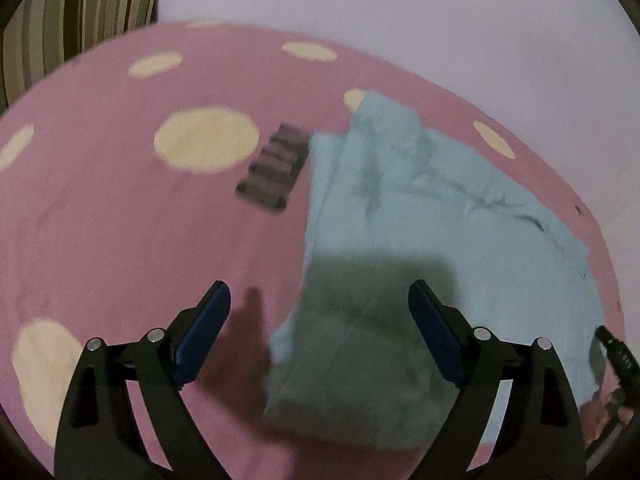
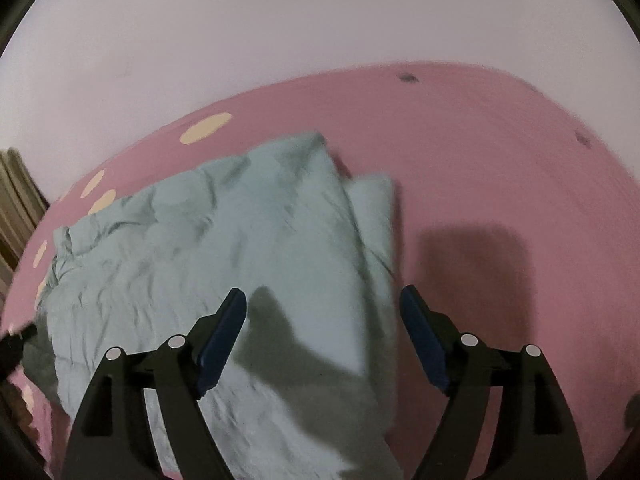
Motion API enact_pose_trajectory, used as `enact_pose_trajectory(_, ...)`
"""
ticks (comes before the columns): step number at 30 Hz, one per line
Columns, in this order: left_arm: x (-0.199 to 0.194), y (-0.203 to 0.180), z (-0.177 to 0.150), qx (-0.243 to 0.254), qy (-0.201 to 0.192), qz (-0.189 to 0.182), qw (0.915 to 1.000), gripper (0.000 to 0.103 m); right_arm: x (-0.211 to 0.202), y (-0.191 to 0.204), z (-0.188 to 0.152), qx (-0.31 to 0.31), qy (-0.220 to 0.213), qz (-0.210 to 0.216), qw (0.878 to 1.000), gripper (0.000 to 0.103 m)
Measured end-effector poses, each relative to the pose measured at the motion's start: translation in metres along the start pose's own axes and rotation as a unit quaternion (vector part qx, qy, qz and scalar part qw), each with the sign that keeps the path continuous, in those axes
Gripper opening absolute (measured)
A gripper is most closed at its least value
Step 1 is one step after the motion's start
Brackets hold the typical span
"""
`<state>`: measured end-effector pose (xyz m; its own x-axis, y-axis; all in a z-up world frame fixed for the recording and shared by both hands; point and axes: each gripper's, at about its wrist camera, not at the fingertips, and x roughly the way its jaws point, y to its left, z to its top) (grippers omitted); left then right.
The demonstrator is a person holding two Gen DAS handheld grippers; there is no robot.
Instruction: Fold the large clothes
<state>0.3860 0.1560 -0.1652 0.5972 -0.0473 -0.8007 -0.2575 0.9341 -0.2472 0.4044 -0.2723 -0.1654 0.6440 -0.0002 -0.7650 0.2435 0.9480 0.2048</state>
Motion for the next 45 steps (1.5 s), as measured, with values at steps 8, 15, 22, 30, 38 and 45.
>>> enact_pose_trajectory(8,0.015,-0.006,-0.009,-0.020,0.005,-0.026,0.9995,0.076,0.013,0.000,-0.023,0.034,0.037,0.029,0.998,0.065)
enact_pose_trajectory(15,0.008,-0.031,-0.010,0.031,0.005,-0.044,0.9986,0.023,0.007,0.013,-0.025,0.028,0.035,0.047,0.998,0.026)
enact_pose_trajectory(22,-0.013,-0.028,-0.014,0.033,0.000,-0.053,0.9980,0.017,-0.012,0.015,-0.029,0.028,0.025,0.059,0.998,0.019)
enact_pose_trajectory(30,-0.045,-0.012,-0.040,0.029,0.011,-0.060,0.9977,0.017,-0.043,0.008,-0.050,0.033,0.032,0.078,0.996,0.018)
enact_pose_trajectory(38,-0.087,0.012,-0.086,0.038,0.012,-0.057,0.9976,0.017,-0.078,-0.003,-0.095,0.037,0.044,0.097,0.994,0.018)
enact_pose_trajectory(45,-0.117,0.025,-0.114,0.040,0.011,-0.053,0.9977,0.017,-0.102,-0.005,-0.125,0.033,0.048,0.107,0.993,0.018)
